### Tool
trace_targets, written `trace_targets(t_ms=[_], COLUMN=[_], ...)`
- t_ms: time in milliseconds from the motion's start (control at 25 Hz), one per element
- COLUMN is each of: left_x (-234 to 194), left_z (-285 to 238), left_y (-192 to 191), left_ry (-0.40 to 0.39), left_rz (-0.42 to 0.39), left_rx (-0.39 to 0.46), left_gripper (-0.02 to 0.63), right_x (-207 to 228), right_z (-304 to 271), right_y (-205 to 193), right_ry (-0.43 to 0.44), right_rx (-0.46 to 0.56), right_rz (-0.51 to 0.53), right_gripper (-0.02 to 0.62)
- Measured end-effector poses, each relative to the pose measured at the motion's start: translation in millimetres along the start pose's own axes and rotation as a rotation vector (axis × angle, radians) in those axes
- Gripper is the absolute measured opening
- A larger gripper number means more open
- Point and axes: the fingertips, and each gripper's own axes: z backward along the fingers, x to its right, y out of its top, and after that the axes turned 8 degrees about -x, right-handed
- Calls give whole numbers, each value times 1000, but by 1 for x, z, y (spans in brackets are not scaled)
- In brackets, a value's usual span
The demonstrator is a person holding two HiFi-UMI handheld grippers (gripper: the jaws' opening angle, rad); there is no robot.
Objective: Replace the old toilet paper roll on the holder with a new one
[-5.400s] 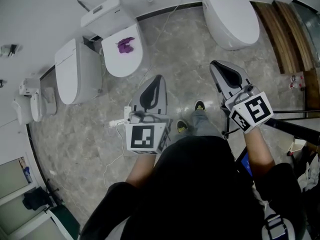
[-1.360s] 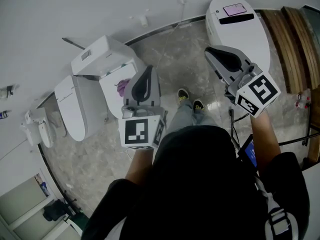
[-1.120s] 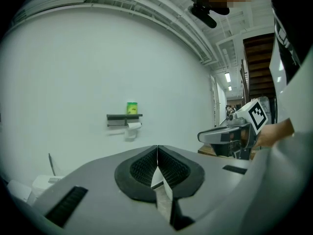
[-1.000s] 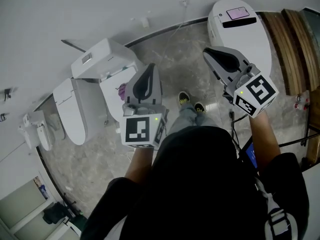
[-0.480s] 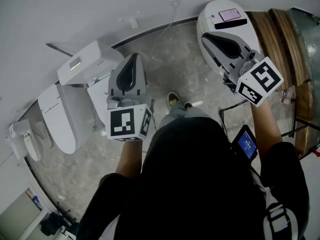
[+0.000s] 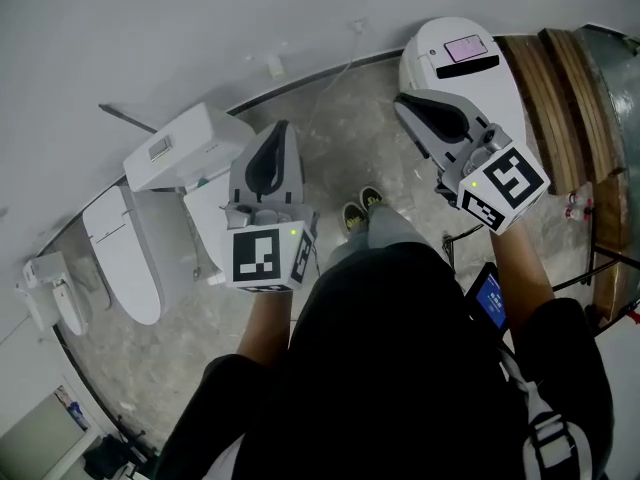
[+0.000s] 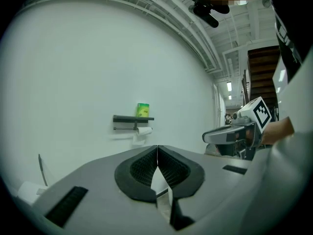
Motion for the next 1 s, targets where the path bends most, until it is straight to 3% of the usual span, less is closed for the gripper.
trace_targets(t_ms=[280, 920, 1000], left_x=[-9, -8, -7], left_z=[-29, -116, -121], left_y=[12, 38, 37], left_ry=[10, 44, 52], left_rz=[-4, -82, -61], left_rx=[-4, -60, -62], left_gripper=[23, 23, 23], right_x=[15, 103, 108], right_z=[-19, -47, -51], right_y=[4, 3, 1], right_ry=[33, 100, 104], right_rx=[5, 17, 18], right_rz=[-8, -49, -47], right_gripper=[20, 20, 20])
